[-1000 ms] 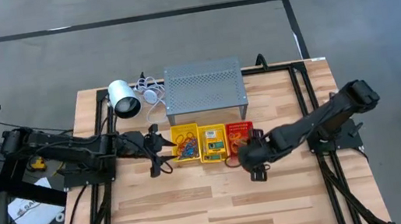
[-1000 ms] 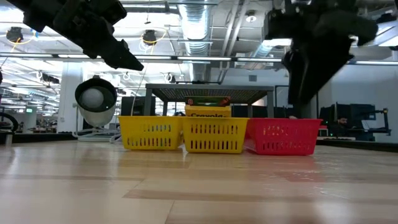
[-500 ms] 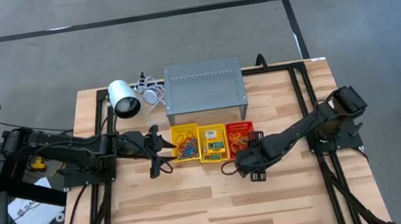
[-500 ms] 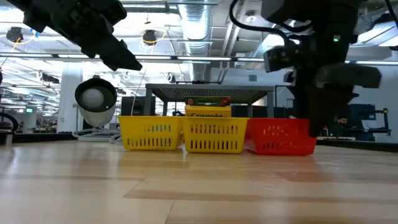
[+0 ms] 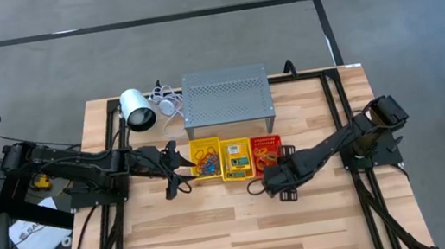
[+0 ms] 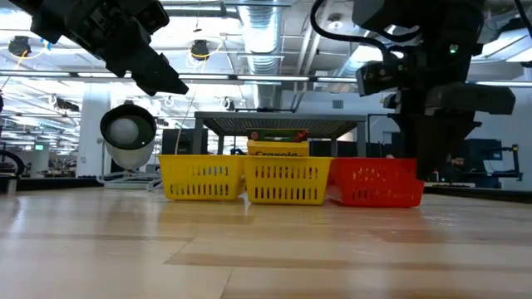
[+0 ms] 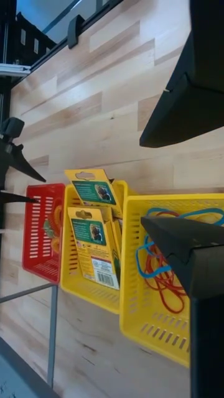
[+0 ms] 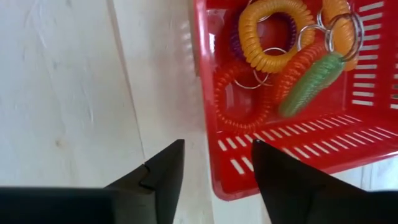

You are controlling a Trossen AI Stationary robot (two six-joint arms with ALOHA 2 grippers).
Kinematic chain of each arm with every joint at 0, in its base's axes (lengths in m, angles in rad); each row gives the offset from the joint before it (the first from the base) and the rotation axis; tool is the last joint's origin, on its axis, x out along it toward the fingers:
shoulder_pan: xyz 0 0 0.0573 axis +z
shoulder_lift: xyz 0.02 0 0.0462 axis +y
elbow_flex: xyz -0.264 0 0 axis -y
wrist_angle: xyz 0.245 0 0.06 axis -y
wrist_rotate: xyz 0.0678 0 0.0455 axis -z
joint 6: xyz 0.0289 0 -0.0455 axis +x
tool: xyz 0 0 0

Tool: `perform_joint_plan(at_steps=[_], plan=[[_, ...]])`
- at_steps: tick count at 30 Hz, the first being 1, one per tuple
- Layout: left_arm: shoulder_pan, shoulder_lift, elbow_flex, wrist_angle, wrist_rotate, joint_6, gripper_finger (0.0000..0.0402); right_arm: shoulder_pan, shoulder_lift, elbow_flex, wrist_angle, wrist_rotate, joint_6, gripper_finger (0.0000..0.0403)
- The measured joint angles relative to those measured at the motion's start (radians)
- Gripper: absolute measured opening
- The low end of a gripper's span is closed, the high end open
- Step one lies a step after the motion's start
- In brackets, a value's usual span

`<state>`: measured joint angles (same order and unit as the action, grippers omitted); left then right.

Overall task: Pick & Place Office Desk Supplies
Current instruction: Put the red basket with spring keychains on the shelf

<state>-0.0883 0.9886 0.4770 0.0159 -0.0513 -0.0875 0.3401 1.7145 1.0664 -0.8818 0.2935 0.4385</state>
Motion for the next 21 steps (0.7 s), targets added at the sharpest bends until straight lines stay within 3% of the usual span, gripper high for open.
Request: perform_joint_plan(at_steps=[21], plan=[[0.000, 0.000, 0.000, 0.000, 0.000, 0.000, 0.0186, -0.001, 0.000, 0.000, 0.000, 0.000, 0.000, 0.0012]])
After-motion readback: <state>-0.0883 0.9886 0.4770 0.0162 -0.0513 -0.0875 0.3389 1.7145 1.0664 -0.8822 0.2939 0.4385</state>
